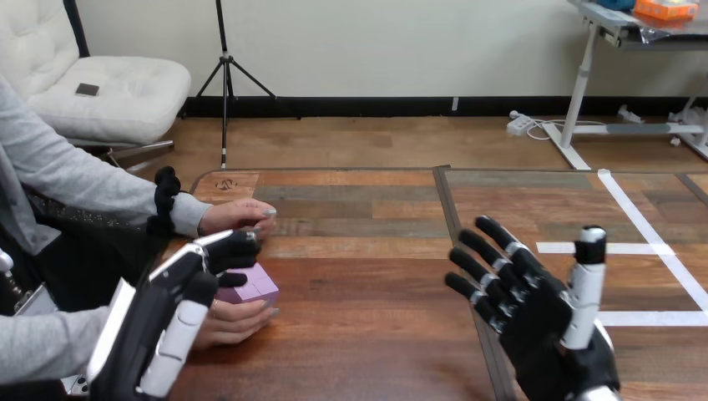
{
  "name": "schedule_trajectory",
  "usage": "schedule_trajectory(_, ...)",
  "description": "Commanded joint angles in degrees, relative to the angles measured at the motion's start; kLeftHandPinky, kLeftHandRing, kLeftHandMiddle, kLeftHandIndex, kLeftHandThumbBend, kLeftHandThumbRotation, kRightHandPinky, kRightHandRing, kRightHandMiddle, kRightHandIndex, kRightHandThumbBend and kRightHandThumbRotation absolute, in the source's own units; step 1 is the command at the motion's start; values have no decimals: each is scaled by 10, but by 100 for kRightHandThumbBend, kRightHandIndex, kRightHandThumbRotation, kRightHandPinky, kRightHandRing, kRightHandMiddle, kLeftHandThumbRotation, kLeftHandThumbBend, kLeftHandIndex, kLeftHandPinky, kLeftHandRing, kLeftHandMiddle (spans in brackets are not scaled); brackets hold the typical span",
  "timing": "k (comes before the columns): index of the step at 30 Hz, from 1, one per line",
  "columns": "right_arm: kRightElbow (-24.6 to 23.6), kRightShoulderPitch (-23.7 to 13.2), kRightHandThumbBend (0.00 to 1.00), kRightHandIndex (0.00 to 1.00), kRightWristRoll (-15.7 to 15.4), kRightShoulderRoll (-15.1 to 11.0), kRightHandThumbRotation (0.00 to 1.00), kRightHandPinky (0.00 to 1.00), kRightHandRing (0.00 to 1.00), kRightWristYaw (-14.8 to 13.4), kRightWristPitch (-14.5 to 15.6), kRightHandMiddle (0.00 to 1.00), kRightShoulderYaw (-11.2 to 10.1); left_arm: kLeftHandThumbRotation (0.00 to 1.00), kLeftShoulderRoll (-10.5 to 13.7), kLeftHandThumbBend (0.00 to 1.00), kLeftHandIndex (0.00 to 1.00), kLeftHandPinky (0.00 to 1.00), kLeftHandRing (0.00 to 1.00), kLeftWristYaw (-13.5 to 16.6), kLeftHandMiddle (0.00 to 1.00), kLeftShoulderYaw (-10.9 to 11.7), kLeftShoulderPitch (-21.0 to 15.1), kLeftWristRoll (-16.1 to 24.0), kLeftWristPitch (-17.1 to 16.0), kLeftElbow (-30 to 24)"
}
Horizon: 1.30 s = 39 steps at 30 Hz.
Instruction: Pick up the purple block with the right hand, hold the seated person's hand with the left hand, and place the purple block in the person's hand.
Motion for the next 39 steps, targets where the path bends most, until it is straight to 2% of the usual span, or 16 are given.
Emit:
schedule_trajectory(1, -19, -14, 97, 89, -3, 10, 98, 90, 89, 3, -29, 90, 2, 100, -21, 65, 72, 71, 75, 9, 74, -6, -12, 2, -4, -44)
schedule_trajectory(12, -16, -6, 96, 89, -1, 18, 96, 90, 90, 10, -59, 90, 1, 100, -59, 60, 70, 68, 72, 20, 72, -14, -1, 5, -16, -53)
schedule_trajectory(18, -11, -4, 93, 90, 2, 20, 96, 89, 89, 17, -79, 90, 2, 100, -71, 60, 70, 67, 72, 21, 72, -14, -4, 6, -18, -50)
schedule_trajectory(25, -9, -4, 91, 89, 3, 24, 95, 88, 88, 15, -89, 89, 3, 100, -74, 59, 70, 67, 72, 20, 72, -14, -10, 5, -18, -45)
schedule_trajectory(31, -7, -4, 89, 89, 0, 25, 95, 88, 88, 15, -99, 89, 6, 100, -72, 59, 70, 67, 73, 21, 72, -15, -5, 4, -3, -56)
schedule_trajectory(39, 4, -9, 88, 89, 0, 26, 95, 89, 89, 15, -109, 90, 8, 100, -75, 58, 70, 67, 73, 25, 72, -15, -7, 6, -9, -57)
